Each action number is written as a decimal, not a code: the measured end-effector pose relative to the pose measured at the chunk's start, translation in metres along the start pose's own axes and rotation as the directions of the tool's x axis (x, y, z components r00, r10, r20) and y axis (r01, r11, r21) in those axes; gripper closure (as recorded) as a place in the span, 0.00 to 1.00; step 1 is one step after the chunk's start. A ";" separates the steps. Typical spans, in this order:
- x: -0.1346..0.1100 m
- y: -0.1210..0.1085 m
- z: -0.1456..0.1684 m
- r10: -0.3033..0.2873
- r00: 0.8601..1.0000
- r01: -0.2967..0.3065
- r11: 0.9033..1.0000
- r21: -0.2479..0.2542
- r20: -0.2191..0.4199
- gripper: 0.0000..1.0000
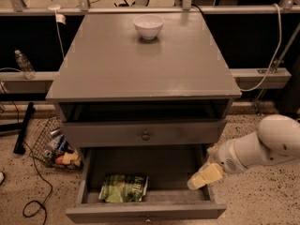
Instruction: Pick green jalapeno chip bag from middle drawer and place on counter
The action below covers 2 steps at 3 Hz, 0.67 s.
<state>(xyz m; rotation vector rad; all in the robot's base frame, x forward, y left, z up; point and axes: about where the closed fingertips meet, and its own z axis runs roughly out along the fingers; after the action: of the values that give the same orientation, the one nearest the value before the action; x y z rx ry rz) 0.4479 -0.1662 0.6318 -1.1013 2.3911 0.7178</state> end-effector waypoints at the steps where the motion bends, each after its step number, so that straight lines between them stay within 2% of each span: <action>1: -0.019 0.006 0.063 -0.023 0.994 0.030 0.997 -0.066 0.105 0.00; 2: -0.019 0.007 0.062 -0.023 0.994 0.030 0.997 -0.066 0.105 0.00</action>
Offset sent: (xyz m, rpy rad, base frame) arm 0.0109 0.0381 -0.0273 0.0932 -0.0232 0.0186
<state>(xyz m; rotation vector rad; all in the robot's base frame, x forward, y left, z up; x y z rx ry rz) 0.4634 -0.1141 0.5952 -1.0930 2.2756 0.8318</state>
